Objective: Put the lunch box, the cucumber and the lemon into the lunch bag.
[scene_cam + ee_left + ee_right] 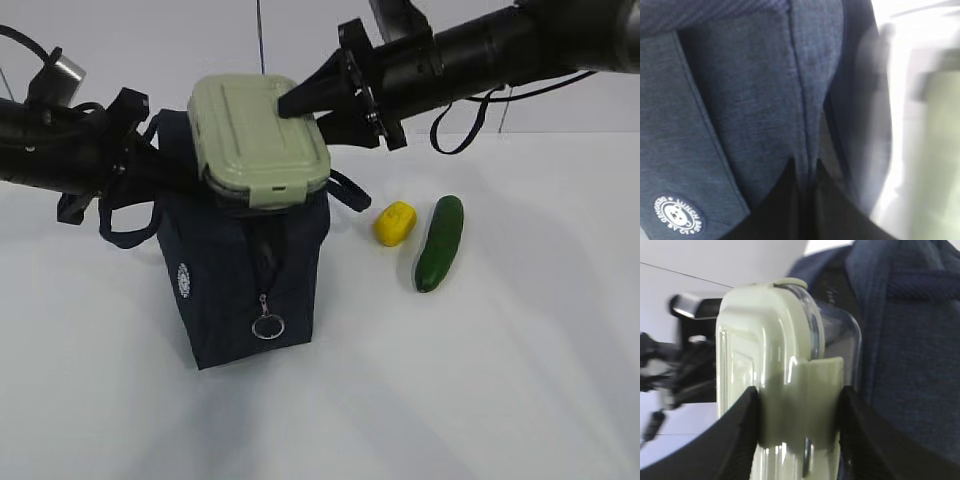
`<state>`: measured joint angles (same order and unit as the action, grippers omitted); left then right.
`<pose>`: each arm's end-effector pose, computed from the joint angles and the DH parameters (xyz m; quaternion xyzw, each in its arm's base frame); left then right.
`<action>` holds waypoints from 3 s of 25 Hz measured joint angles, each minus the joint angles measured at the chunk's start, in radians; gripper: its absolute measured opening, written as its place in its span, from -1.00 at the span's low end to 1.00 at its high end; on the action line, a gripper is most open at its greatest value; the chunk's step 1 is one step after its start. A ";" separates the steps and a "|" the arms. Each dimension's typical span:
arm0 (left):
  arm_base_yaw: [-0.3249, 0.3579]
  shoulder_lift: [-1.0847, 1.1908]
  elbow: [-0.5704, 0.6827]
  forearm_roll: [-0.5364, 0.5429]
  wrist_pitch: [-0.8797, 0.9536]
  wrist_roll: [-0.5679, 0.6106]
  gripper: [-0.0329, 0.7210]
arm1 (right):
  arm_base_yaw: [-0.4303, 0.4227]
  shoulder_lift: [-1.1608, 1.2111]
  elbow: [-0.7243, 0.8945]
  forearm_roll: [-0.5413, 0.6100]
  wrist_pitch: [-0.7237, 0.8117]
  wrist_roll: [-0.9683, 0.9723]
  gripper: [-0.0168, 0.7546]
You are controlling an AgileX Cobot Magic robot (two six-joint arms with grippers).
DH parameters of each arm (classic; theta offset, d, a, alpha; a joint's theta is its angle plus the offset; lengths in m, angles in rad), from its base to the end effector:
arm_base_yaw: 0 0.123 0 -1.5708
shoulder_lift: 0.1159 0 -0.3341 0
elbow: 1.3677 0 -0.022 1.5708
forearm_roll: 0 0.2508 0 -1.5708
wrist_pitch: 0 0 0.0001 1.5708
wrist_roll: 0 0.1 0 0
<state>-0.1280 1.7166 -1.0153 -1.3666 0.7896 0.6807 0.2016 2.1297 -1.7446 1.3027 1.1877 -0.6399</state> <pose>0.3415 -0.1141 0.2669 -0.0689 0.8700 -0.4478 0.1943 0.4557 0.1844 0.2969 -0.1397 0.8079 0.5504 0.1573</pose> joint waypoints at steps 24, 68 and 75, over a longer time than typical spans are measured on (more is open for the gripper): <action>0.000 0.000 0.000 -0.029 0.013 0.000 -0.94 | 0.002 0.043 -0.005 -0.149 -0.054 -0.029 -0.05; 0.006 0.000 0.000 -0.028 0.163 0.021 -0.94 | 0.227 0.102 -0.006 -0.143 -0.229 -0.401 -0.03; 0.006 0.000 0.000 -0.023 0.147 0.030 -0.94 | 0.227 0.102 -0.009 -0.122 -0.204 -0.401 0.09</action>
<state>-0.1219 1.7166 -1.0153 -1.3893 0.9370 0.7105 0.4290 2.2314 -1.7533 1.1802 0.9835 -1.0412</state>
